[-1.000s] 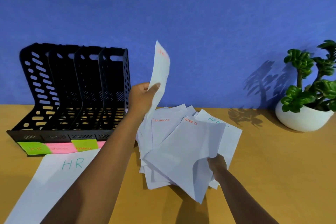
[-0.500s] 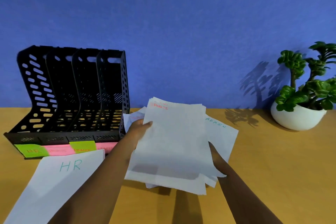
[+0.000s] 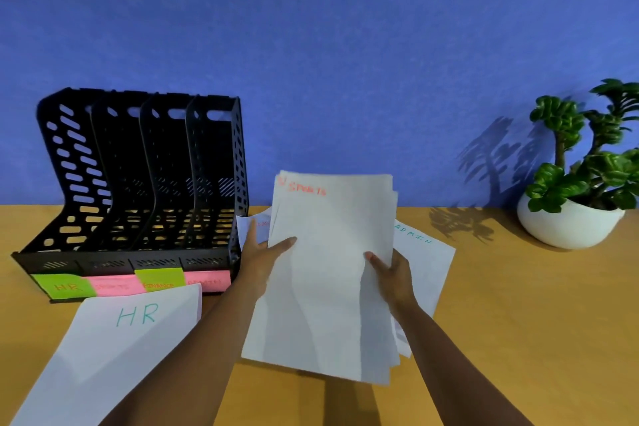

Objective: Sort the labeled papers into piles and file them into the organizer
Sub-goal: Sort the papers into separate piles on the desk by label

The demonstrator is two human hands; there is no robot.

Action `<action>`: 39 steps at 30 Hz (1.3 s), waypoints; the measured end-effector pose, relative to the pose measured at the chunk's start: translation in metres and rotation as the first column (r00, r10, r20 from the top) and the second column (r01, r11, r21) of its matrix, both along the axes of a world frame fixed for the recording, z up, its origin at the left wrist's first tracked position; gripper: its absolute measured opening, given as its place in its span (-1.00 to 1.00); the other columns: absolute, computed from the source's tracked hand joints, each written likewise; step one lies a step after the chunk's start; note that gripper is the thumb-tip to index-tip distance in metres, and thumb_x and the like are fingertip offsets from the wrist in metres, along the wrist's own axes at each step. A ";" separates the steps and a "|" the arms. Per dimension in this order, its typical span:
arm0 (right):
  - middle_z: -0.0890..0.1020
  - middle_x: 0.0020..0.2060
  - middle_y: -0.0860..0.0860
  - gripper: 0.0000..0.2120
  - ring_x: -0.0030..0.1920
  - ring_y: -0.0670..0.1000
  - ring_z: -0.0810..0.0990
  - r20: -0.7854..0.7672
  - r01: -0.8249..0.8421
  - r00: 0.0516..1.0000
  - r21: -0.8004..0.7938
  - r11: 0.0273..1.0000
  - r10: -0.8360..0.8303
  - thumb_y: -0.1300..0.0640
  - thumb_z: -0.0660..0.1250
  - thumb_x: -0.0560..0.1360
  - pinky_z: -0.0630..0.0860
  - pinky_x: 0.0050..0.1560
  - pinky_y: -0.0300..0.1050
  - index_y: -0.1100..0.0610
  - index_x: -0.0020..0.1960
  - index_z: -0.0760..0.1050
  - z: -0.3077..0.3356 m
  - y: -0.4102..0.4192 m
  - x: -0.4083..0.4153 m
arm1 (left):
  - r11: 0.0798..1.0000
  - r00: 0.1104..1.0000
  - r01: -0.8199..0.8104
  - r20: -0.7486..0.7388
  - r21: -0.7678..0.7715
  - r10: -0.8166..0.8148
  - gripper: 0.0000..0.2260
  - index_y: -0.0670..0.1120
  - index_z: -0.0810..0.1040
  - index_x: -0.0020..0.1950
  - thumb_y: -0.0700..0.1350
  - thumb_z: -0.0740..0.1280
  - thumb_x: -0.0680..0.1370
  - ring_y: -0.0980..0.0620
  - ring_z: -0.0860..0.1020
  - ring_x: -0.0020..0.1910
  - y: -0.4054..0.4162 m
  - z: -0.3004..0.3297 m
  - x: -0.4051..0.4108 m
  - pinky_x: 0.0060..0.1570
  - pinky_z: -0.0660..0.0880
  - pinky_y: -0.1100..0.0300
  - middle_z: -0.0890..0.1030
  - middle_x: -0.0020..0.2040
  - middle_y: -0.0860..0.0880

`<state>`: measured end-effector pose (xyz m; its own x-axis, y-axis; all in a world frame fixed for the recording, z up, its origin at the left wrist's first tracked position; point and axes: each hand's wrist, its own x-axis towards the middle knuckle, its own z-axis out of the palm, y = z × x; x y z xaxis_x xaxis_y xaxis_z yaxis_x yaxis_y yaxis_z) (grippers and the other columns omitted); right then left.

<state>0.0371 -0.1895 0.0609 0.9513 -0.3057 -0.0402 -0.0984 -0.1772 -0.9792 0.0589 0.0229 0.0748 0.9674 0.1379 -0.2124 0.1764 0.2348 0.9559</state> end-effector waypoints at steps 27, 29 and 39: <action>0.65 -0.08 0.17 -0.68 -0.05 0.19 0.62 -0.347 -0.151 0.918 0.146 0.978 0.194 -0.12 0.23 0.51 0.58 -0.10 -0.01 0.13 -0.10 0.55 -0.012 -0.005 -0.010 | 0.869 0.980 0.127 -0.195 0.478 -0.036 -0.69 -0.28 0.52 0.21 -0.20 0.37 0.50 -0.09 0.51 -0.06 0.028 -0.024 0.001 -0.14 0.43 0.17 0.60 0.04 -0.23; 0.63 0.00 0.23 -0.69 0.04 0.26 0.58 -0.262 0.223 0.931 -0.146 0.964 -0.254 -0.05 0.21 0.54 0.53 0.06 0.07 0.19 -0.09 0.55 -0.023 -0.022 -0.006 | 0.837 0.923 0.344 -0.318 0.426 -0.217 -0.62 -0.24 0.47 0.27 -0.19 0.39 0.48 -0.09 0.52 0.01 0.036 -0.035 -0.013 -0.13 0.47 0.18 0.58 0.10 -0.17; 0.63 0.04 0.30 -0.60 0.07 0.29 0.58 -0.482 0.285 0.753 -0.377 0.881 -0.449 0.08 0.47 0.38 0.53 0.03 0.09 0.37 0.06 0.57 -0.050 -0.063 -0.011 | 0.834 0.873 0.297 -0.486 0.466 -0.039 -0.62 -0.23 0.54 0.18 0.00 0.38 0.49 -0.11 0.57 -0.21 0.075 -0.080 -0.046 -0.22 0.48 0.15 0.61 -0.14 -0.16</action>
<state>0.0259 -0.2525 0.0108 0.6050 -0.7026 -0.3745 -0.7060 -0.2559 -0.6604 0.0127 0.0983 -0.0051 0.8030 0.1943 -0.5634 0.5940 -0.3375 0.7302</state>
